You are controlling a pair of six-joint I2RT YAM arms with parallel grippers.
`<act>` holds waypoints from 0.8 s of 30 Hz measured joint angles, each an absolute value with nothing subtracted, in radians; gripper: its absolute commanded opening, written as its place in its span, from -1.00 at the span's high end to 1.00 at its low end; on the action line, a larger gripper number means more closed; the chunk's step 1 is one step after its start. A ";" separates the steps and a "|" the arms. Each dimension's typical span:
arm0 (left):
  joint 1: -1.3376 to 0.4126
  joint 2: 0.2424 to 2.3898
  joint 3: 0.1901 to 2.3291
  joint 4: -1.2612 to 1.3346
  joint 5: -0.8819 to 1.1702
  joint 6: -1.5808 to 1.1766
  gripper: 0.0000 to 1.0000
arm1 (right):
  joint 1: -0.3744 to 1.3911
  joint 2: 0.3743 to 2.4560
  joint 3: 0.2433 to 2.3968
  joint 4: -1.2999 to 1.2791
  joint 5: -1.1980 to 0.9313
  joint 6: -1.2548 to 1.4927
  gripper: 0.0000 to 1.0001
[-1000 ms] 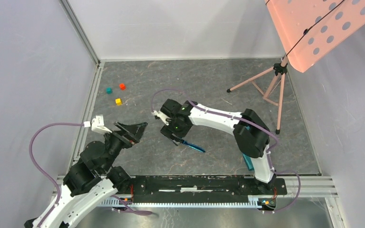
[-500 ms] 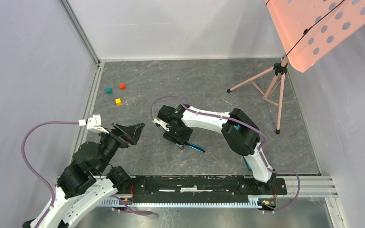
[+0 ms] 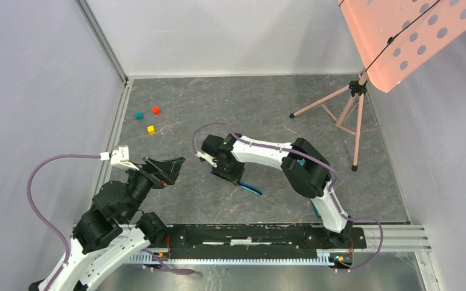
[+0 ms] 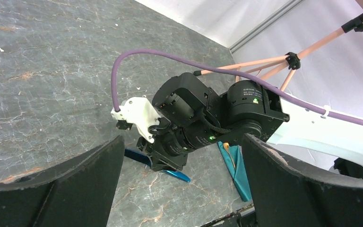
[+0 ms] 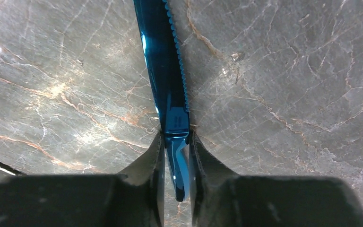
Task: Fold the napkin into a case and place the utensils inside
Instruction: Pick up the knife from the center of the board.
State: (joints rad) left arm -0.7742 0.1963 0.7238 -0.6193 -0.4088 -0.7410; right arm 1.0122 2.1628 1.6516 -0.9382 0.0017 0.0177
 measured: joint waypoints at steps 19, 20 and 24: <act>-0.774 0.232 0.727 -0.597 -0.384 -0.733 -0.98 | 0.899 1.713 1.272 -0.653 -0.022 -0.040 1.00; -0.774 0.237 0.727 -0.594 -0.382 -0.731 -0.98 | 0.881 1.689 1.267 -0.651 -0.024 -0.043 1.00; -0.774 0.262 0.723 -0.570 -0.366 -0.730 -1.00 | 0.813 1.623 1.256 -0.659 -0.026 -0.043 1.00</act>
State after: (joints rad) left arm -0.7742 0.2615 0.7231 -0.5697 -0.3660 -0.7296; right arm 0.8127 1.6226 1.2560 -0.6586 -0.0261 -0.0429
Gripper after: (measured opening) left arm 0.992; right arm 0.051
